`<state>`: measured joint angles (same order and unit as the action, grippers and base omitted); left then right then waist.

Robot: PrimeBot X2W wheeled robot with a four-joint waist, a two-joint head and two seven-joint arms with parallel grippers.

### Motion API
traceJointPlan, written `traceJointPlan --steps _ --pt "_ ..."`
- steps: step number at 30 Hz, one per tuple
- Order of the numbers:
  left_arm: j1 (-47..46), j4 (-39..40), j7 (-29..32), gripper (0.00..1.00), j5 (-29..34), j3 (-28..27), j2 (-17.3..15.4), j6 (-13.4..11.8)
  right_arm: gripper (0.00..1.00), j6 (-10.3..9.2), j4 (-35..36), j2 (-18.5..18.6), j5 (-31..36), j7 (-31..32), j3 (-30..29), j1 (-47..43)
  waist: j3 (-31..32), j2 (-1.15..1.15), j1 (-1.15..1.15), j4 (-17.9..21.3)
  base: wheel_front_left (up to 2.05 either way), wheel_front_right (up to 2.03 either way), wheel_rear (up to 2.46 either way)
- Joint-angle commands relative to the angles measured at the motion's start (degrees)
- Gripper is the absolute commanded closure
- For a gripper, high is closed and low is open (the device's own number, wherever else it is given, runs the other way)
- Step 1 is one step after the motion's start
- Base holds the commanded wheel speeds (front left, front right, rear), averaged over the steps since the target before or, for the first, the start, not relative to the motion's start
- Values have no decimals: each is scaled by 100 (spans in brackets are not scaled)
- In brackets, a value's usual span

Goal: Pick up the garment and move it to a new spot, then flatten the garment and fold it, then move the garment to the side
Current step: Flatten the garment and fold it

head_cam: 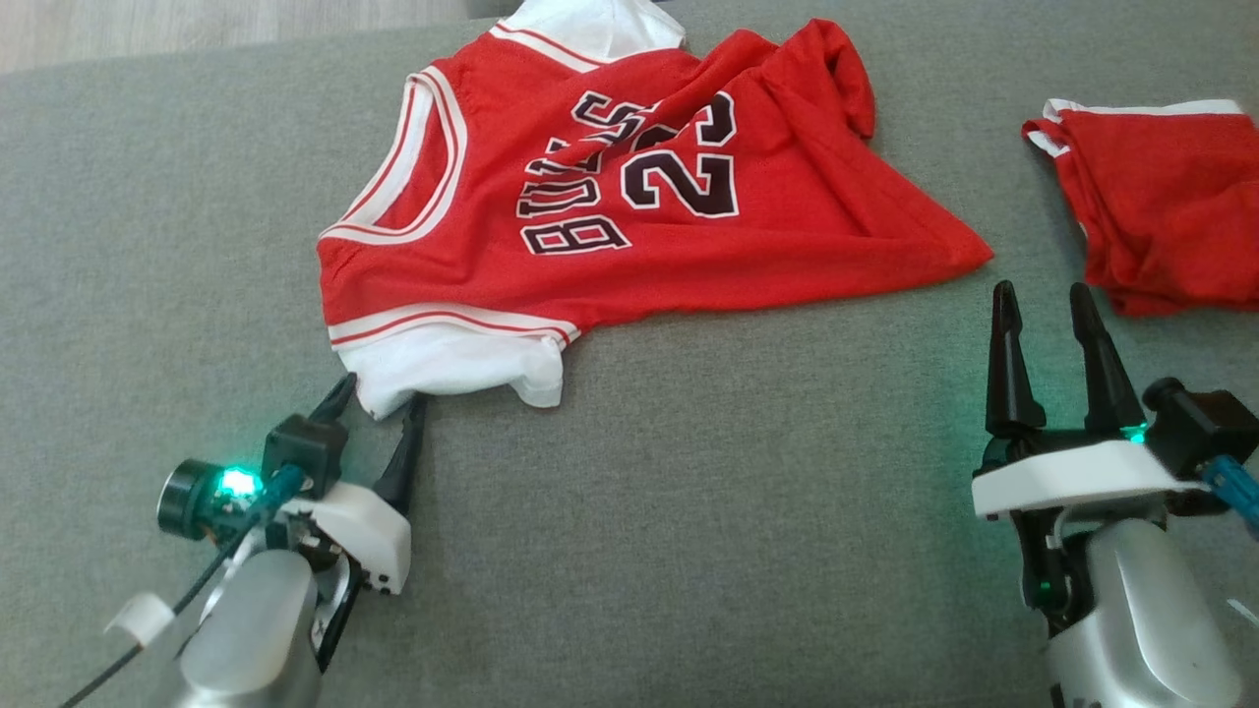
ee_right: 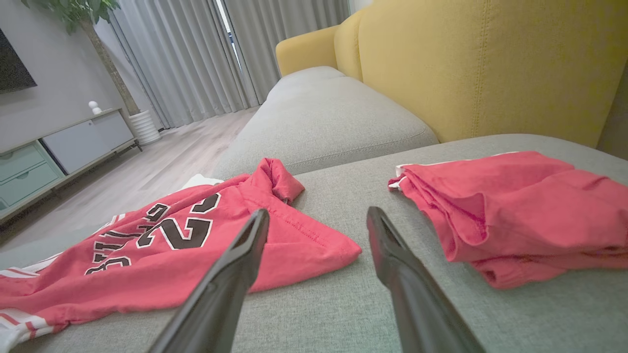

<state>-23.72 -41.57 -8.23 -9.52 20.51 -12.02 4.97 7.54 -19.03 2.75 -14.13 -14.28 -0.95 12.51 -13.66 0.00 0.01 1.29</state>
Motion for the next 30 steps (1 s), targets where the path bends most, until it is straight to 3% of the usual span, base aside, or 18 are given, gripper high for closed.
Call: traceJointPlan --steps 1,5,6,7,8,14,21,25,30 --pt "-230 -8 86 0 33 -115 -187 -33 0 -5 148 13 -25 -5 119 158 7 0 -1 10 0 0 0" --pt "-229 -139 128 0 -18 -76 -147 -25 0 -5 112 13 -24 0 131 162 41 0 -1 32 0 0 0" --pt "-216 -164 138 20 -35 -48 -135 -1 0 -5 105 13 -29 -1 132 163 54 0 -1 35 0 0 0" --pt "-205 -176 132 68 -62 -33 -118 18 0 -5 97 13 -36 -2 132 164 67 0 -1 36 0 0 0" --pt "-203 -156 86 100 -74 -17 -107 31 0 -5 87 13 -41 -3 134 166 80 0 -1 35 0 0 0" --pt "-249 161 -374 100 -100 -61 -88 -66 0 -5 28 13 -51 -11 136 156 167 0 -1 -2 0 0 0" --pt "-32 1099 -625 100 -151 -161 -155 -178 0 -5 -20 13 -62 -24 126 111 336 0 -1 -90 0 0 0" --pt "211 1750 -634 100 -270 -233 -204 -186 0 -5 -20 13 -66 -28 130 94 391 0 -1 -122 0 0 0" --pt "258 2344 -171 100 -449 -360 -310 -246 0 -5 26 13 -62 -23 161 131 318 0 -1 -96 0 0 0"
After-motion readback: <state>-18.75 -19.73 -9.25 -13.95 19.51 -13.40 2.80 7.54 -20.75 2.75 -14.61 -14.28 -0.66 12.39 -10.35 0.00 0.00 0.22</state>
